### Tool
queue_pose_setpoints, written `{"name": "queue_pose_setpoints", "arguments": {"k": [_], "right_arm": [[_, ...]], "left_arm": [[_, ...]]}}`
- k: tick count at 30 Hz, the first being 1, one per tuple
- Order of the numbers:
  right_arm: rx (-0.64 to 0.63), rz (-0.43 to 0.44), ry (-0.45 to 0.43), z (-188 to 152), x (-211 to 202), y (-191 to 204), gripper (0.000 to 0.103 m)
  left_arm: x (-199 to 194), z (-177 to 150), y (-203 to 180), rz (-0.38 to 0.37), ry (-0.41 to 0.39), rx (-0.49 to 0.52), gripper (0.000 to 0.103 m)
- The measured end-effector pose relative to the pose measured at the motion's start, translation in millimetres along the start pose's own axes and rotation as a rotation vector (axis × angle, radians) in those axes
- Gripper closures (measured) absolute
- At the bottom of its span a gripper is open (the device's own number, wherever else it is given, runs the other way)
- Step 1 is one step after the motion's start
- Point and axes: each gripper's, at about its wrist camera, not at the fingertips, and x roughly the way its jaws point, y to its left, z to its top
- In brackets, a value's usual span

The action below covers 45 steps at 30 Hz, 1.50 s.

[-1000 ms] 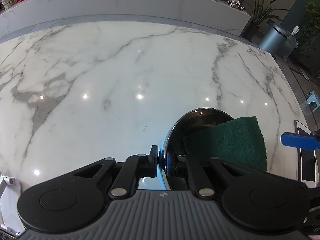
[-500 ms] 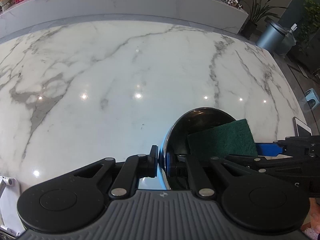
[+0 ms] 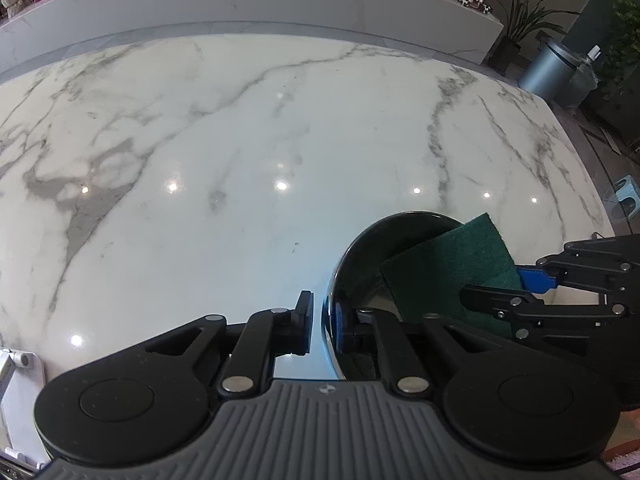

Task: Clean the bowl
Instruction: 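Scrub the inner wall with the pad while the left tool holds the rim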

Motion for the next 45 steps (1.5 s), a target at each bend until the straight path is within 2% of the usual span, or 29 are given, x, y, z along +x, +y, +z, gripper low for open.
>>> {"name": "queue_pose_setpoints", "arguments": {"k": [3,10,20,25,28,33,36,40,45], "right_arm": [[-0.088,0.006,0.001,2,2,1,0.085],[-0.100,0.041,0.025,8,4,-4,0.085],[-0.013,0.056,0.053,13,4,-8,0.084],[0.047,0.028,0.061,14,2,-10,0.084],[0.089,0.013,0.031,11,1,-16,0.084],[0.141,0.007,0.002,12,3,-21,0.084],[0.169,0.007,0.019,12,3,-21,0.083],[0.276,0.039,0.049,6,4,-29,0.082],[0.386,0.055,0.062,-4,2,-37,0.082]], "left_arm": [[7,2,2,-0.019,0.023,-0.003,0.091],[21,9,3,-0.062,0.060,-0.004,0.088],[24,7,-5,-0.050,0.034,0.030,0.086],[16,5,-11,-0.036,-0.015,0.040,0.090],[4,5,-12,-0.039,-0.066,0.047,0.092],[-3,-6,-26,0.027,-0.125,0.111,0.092],[-6,-10,-31,0.062,-0.172,0.104,0.093],[-13,-13,-42,0.108,-0.232,0.145,0.094],[-15,-19,-53,0.145,-0.251,0.207,0.094]]}}
